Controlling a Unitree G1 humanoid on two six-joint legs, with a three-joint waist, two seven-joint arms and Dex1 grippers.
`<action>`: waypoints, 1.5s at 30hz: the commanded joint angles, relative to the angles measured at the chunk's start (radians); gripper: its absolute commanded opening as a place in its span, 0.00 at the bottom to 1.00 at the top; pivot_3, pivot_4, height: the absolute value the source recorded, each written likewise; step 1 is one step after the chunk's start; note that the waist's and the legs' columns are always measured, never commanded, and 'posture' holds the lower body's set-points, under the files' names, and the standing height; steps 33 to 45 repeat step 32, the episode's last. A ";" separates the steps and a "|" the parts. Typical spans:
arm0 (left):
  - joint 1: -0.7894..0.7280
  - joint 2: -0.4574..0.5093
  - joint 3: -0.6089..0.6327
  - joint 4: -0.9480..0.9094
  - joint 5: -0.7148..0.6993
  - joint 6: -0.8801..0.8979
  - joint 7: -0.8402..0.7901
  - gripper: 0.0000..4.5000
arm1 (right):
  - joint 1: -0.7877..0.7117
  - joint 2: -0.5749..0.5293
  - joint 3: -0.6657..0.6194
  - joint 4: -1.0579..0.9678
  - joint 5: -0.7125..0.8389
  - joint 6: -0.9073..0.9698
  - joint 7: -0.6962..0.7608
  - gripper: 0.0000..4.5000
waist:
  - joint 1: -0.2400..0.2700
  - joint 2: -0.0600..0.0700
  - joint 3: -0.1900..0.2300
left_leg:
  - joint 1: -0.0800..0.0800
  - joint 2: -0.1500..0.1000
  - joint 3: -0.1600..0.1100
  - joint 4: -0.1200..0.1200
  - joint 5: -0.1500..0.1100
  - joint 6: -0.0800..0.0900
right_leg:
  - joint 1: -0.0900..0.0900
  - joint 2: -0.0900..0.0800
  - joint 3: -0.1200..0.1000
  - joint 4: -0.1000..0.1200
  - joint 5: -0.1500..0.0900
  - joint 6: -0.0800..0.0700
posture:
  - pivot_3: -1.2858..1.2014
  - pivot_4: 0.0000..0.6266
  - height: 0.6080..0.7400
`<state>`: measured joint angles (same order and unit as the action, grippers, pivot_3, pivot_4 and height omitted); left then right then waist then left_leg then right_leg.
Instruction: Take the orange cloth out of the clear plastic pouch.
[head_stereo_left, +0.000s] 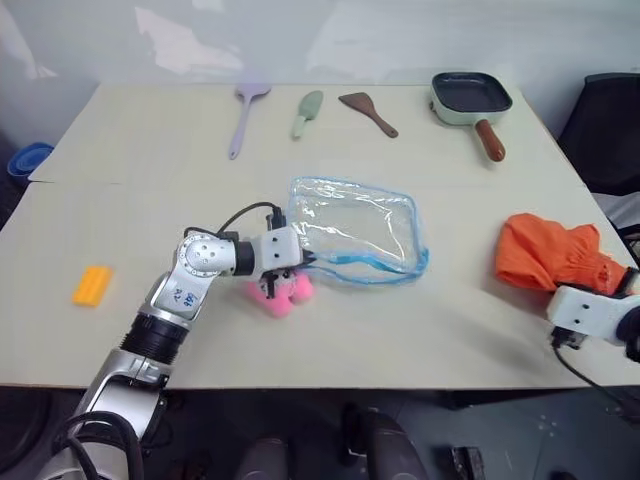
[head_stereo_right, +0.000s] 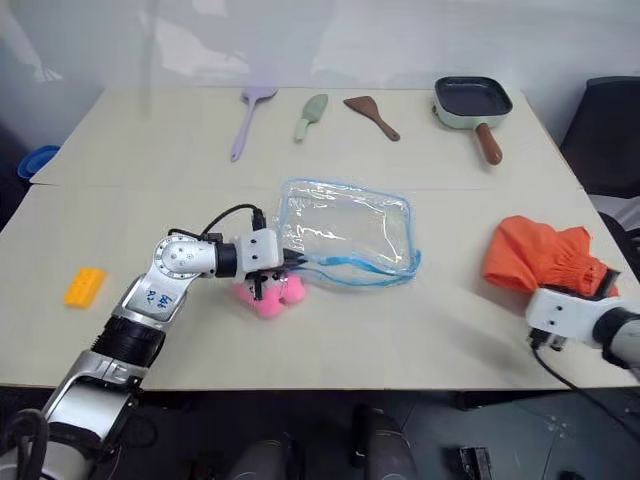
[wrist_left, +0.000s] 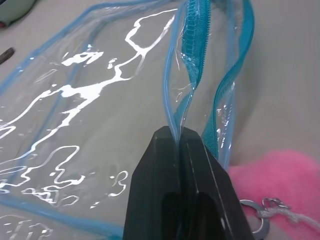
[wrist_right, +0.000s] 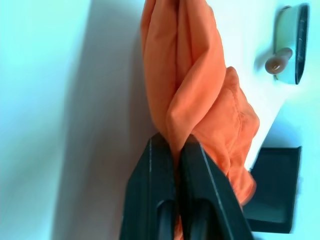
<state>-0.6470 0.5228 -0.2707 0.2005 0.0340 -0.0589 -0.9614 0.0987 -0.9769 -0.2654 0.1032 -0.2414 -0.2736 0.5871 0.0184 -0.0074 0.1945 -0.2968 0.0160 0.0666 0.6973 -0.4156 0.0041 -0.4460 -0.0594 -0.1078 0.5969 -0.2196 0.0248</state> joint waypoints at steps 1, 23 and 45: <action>0.020 -0.006 -0.017 -0.060 -0.032 0.029 -0.051 0.00 | -0.047 0.107 0.011 -0.073 0.106 0.108 -0.012 0.01 | 0.000 0.001 0.000 | 0.000 0.000 0.000 0.000 0.000 0.000 | 0.000 0.000 0.000 0.000 0.000 0.000 | 0.52 0.24 1.00; 0.155 0.239 0.488 -0.347 -0.591 0.790 -0.159 0.90 | 0.292 0.106 -0.639 -0.514 0.827 0.967 0.283 1.00 | 0.004 0.005 0.002 | -0.001 0.000 -0.003 0.000 0.000 0.001 | -0.001 0.000 -0.001 0.004 0.000 -0.001 | 0.52 0.24 1.00; 0.270 0.520 0.509 -0.159 -0.490 0.532 -0.396 0.90 | 0.366 0.015 -0.828 -0.308 0.851 1.019 0.412 1.00 | 0.006 0.005 0.002 | -0.001 -0.001 -0.002 0.000 -0.005 0.008 | -0.001 0.000 0.000 -0.002 -0.001 0.000 | 0.52 0.24 1.00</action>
